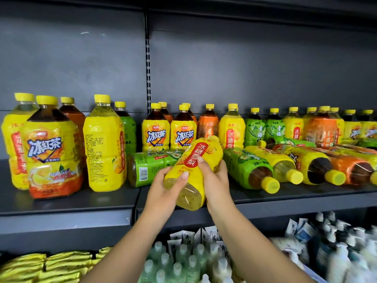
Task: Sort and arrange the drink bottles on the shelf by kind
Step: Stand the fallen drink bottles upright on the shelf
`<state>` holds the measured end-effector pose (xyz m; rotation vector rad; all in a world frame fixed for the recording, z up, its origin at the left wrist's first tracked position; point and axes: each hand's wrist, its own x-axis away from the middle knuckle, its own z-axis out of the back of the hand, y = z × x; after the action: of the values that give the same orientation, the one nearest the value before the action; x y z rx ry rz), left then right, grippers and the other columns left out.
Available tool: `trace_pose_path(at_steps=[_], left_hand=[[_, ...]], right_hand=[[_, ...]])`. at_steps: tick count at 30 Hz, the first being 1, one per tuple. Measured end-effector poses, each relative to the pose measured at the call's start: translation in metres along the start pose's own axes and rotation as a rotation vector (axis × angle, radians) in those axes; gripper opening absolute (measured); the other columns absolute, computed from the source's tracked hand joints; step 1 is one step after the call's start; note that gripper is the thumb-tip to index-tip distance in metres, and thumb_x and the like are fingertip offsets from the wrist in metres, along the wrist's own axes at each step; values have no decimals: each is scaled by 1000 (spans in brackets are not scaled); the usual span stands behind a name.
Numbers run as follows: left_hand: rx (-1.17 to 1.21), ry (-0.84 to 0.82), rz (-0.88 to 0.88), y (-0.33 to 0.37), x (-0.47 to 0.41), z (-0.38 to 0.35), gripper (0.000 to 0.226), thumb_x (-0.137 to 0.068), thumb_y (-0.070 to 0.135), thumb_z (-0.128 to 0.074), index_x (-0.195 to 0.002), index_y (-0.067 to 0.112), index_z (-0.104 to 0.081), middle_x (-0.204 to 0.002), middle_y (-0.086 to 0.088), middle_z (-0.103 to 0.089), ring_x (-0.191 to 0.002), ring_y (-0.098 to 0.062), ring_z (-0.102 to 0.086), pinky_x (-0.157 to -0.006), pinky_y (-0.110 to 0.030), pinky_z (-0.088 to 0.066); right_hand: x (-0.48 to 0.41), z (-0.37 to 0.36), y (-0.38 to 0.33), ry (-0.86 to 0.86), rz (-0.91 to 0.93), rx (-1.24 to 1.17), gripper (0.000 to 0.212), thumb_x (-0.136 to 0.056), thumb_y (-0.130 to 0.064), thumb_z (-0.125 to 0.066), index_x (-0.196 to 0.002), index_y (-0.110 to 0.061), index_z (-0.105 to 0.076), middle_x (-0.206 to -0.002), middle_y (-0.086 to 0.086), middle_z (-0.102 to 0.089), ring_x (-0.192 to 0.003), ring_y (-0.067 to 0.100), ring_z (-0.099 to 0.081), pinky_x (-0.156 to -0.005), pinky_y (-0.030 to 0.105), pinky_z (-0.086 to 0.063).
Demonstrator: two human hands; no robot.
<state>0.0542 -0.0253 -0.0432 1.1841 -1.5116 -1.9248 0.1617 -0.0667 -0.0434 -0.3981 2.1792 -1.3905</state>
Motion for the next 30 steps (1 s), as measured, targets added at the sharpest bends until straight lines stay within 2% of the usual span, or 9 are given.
trace_pose_path(at_steps=[2, 4, 8, 13, 17, 22, 26, 27, 30], left_hand=[[34, -38, -45, -4, 1, 3, 30, -77, 28, -62, -103, 25, -46, -100, 7, -59, -82, 3, -58, -61, -6, -46], [-5, -93, -79, -8, 0, 4, 36, -68, 36, -63, -98, 29, -44, -101, 12, -58, -81, 10, -59, -72, -11, -49], [-87, -165, -90, -13, -5, -2, 53, -57, 37, -68, -101, 31, -39, -112, 17, -52, -102, 11, -50, -95, -23, -43], [-217, -241, -101, -16, -19, -7, 79, -69, 19, -76, -132, 25, -29, -125, 18, -41, -114, 5, -41, -97, -16, -32], [-298, -292, -116, -18, -28, -10, 90, -71, 16, -76, -143, 21, -22, -137, 7, -45, -114, 0, -39, -98, -19, -32], [-302, -302, -156, -21, -31, -12, 84, -75, 17, -74, -142, 23, -25, -115, 19, -42, -107, 1, -41, -93, -17, -33], [-289, -354, -150, -16, -32, -6, 76, -79, 19, -69, -142, 24, -26, -118, 19, -38, -113, 0, -40, -96, -18, -32], [-305, -367, -161, -15, -34, -1, 72, -81, 22, -67, -141, 24, -28, -124, 19, -40, -118, -2, -41, -98, -20, -33], [-602, -265, -355, -11, -39, 21, 57, -86, 37, -57, -138, 24, -36, -137, 4, -46, -126, -13, -42, -105, -28, -33]], right_hand=[[0, 3, -1, -76, 113, 32, 66, -82, -28, -67, -139, -22, -35, -128, 5, -57, -112, 24, -58, -95, 49, -47], [-3, 8, -6, -150, 227, 87, 68, -80, -27, -70, -138, -23, -35, -128, 4, -57, -114, 22, -57, -96, 50, -47], [-10, 20, -18, -242, 395, 301, 87, -75, -40, -69, -145, -32, -17, -151, 0, -29, -135, 16, -35, -105, 47, -40], [-13, 38, -15, -304, 444, 243, 80, -80, -16, -64, -136, -42, -13, -149, -6, -25, -124, -2, -41, -84, 13, -48], [-10, 40, -8, -307, 499, 341, 82, -77, -30, -68, -132, -51, -10, -155, -3, -15, -138, 12, -30, -101, 29, -44], [-9, 42, -8, -305, 414, 260, 80, -82, -12, -63, -136, -43, -12, -150, -3, -26, -128, 9, -41, -90, 19, -49], [-9, 35, -7, -203, 207, 337, 116, -49, -61, -79, -141, -44, -10, -148, 0, -28, -131, 20, -39, -104, 48, -40], [-10, 34, -7, -164, 192, 397, 117, -48, -64, -78, -141, -43, -10, -149, 0, -25, -133, 21, -35, -107, 49, -35], [-10, 34, -8, -43, 227, 549, 95, -73, -40, -72, -145, -29, -11, -149, 3, -14, -138, 19, -19, -112, 39, -23]])
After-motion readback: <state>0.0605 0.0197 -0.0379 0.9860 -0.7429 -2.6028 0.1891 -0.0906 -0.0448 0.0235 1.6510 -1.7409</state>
